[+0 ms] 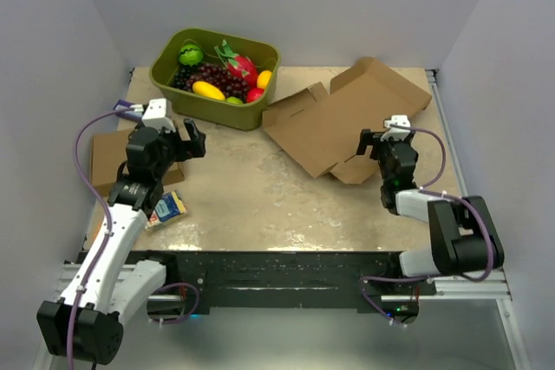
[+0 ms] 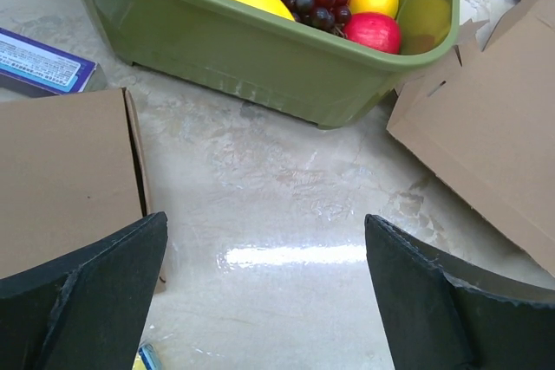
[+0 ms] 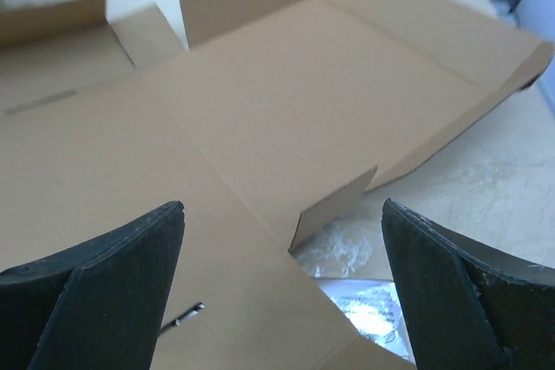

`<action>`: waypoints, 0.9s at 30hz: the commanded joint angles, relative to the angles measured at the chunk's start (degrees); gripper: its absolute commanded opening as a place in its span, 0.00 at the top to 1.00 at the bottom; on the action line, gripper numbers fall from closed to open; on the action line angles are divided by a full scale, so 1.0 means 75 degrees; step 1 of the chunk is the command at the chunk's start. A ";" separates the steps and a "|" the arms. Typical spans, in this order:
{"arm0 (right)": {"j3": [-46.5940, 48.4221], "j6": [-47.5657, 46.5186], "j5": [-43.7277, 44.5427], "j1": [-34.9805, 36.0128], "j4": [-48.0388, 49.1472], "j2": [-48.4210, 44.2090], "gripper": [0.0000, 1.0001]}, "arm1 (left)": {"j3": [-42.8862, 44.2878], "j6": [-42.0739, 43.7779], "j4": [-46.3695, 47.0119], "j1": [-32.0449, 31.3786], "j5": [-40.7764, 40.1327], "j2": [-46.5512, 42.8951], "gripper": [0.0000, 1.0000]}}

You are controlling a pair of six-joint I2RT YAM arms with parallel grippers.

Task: Fold the paper box

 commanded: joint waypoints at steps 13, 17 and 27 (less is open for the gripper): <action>0.2580 0.4204 0.2573 0.0065 -0.7433 -0.5217 0.02 | 0.0721 0.0862 0.0705 -0.0303 0.1081 0.0546 0.05; 0.3200 0.5153 0.2148 0.0076 -1.0228 -0.4925 0.05 | 0.0662 0.1365 0.0389 -0.1169 0.0637 0.0733 0.06; 0.3038 0.5941 0.0778 -0.0028 -1.2219 -0.4210 0.02 | 0.0662 0.1448 0.0190 -0.1440 0.0390 0.0699 0.06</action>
